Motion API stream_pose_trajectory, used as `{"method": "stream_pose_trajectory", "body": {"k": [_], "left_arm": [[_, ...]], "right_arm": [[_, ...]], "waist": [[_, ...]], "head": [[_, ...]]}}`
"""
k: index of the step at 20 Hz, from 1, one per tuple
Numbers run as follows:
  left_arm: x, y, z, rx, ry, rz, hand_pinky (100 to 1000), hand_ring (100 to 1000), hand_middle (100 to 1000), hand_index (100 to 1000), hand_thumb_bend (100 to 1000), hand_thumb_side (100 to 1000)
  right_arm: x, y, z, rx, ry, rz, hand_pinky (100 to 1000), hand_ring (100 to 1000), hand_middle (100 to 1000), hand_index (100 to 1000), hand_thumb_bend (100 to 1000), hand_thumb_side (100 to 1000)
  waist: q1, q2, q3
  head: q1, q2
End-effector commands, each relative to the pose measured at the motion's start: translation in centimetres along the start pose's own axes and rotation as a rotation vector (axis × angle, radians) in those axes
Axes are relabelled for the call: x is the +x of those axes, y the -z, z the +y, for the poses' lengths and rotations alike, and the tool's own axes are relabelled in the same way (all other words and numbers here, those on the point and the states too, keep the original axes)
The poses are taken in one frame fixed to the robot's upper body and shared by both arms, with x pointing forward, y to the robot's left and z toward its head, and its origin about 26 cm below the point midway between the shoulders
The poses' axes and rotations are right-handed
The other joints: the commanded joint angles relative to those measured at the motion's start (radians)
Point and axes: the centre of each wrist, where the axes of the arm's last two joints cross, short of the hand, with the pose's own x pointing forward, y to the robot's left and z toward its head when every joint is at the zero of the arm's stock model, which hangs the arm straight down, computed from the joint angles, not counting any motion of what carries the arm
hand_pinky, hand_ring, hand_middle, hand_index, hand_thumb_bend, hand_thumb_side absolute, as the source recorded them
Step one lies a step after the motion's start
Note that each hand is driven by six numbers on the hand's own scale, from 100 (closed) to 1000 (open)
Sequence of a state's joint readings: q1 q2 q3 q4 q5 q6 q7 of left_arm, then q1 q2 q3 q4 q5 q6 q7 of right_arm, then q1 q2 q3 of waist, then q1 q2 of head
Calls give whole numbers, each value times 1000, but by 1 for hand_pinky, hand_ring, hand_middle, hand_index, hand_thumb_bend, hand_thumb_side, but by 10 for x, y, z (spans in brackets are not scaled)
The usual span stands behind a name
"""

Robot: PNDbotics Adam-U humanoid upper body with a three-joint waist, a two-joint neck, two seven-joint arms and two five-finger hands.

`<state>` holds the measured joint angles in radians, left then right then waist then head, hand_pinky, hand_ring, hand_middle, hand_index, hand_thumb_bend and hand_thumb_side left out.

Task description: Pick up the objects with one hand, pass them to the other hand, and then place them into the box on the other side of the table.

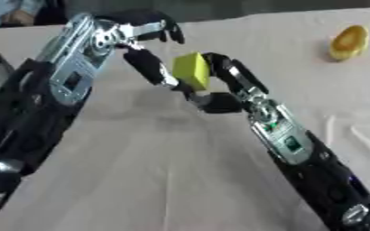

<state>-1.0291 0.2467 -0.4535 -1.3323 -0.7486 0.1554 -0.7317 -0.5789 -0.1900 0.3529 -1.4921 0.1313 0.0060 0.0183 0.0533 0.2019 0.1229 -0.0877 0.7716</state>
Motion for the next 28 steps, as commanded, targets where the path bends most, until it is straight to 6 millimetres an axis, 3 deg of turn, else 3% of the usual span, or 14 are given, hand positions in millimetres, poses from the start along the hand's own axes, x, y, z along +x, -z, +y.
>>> {"method": "stream_pose_trajectory", "body": {"k": [1, 16, 28], "left_arm": [[2, 0, 9, 16, 36, 2, 851, 826, 807, 837, 623, 388], [3, 13, 0, 67, 61, 36, 842, 818, 800, 826, 568, 380], [4, 13, -4, -25, -70, -50, 843, 807, 790, 813, 566, 382]], "right_arm": [[12, 5, -2, 4, -6, -52, 825, 705, 479, 616, 100, 100], [10, 6, 4, 68, 20, -113, 827, 713, 483, 620, 100, 100], [11, 8, 6, 89, 22, -108, 821, 707, 477, 615, 100, 100]], "waist": [[10, -38, 0], [14, -36, -1], [13, -34, -2]], "head": [[-3, -2], [-7, -2], [-9, -2]]}}
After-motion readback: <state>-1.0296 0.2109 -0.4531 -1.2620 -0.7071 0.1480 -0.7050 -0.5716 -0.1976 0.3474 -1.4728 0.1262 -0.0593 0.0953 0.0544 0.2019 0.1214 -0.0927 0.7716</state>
